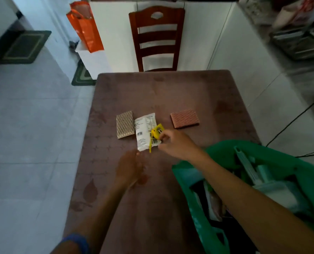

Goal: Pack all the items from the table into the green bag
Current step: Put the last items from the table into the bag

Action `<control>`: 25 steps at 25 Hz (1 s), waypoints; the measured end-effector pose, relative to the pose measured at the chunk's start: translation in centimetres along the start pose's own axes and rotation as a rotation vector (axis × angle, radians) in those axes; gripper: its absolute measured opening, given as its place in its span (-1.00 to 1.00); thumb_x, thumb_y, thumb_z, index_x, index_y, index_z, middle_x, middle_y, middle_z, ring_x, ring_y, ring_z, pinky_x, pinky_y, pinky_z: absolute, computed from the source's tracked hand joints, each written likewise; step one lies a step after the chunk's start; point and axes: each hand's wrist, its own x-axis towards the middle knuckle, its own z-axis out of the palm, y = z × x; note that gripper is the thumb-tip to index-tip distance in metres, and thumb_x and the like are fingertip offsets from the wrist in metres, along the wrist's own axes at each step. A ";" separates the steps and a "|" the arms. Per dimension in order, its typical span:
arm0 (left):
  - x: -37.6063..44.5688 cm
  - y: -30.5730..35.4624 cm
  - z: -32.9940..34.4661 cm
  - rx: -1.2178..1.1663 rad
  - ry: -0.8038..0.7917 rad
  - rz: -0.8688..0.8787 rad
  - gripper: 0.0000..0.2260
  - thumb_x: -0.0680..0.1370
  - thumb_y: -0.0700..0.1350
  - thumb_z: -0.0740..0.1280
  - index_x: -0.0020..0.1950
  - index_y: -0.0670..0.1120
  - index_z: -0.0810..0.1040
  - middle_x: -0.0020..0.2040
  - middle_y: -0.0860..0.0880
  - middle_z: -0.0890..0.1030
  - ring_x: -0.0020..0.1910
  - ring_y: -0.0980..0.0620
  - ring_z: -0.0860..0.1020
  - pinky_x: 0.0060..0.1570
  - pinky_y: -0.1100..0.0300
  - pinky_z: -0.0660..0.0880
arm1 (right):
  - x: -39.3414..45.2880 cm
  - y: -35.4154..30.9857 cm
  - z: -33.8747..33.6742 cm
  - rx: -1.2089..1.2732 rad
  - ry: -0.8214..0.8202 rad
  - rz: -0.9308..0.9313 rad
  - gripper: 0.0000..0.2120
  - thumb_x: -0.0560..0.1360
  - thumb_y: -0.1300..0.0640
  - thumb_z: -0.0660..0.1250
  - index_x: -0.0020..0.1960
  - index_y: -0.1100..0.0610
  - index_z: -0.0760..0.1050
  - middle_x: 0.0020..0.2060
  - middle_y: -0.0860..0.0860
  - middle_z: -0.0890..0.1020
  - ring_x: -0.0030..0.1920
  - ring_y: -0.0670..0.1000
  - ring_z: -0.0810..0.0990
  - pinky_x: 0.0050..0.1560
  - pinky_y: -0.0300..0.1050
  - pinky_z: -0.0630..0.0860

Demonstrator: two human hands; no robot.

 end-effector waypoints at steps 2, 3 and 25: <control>2.4 -1.8 2.2 0.319 -0.209 0.045 -0.38 0.44 0.07 0.32 0.45 0.08 0.17 0.35 -0.19 0.34 0.30 -0.23 0.35 0.18 -0.13 0.40 | 4.1 1.2 3.1 -0.030 0.044 0.090 -0.62 0.39 0.05 0.34 0.21 -0.04 0.45 0.13 -0.03 0.57 0.08 0.09 0.57 -0.07 -0.07 0.47; 3.2 -2.3 3.4 0.391 -0.273 0.049 -0.26 0.41 0.11 0.34 0.49 0.15 0.01 0.45 -0.23 0.17 0.40 -0.30 0.19 0.26 -0.27 0.30 | 6.1 2.1 4.6 -0.043 0.069 0.122 -0.56 0.37 0.06 0.34 0.24 -0.05 0.40 0.19 -0.01 0.54 0.13 0.13 0.55 -0.04 -0.05 0.48; -7.6 4.2 3.7 -0.437 -0.114 -0.152 -0.79 0.49 -0.13 0.40 0.11 -0.12 0.56 -0.01 -0.07 0.59 -0.02 -0.02 0.57 -0.14 0.26 0.47 | -13.6 5.1 -9.8 -0.276 -0.448 -0.016 -0.56 0.42 0.14 0.40 0.25 -0.15 0.48 0.06 -0.11 0.50 0.01 -0.08 0.52 0.03 -0.17 0.47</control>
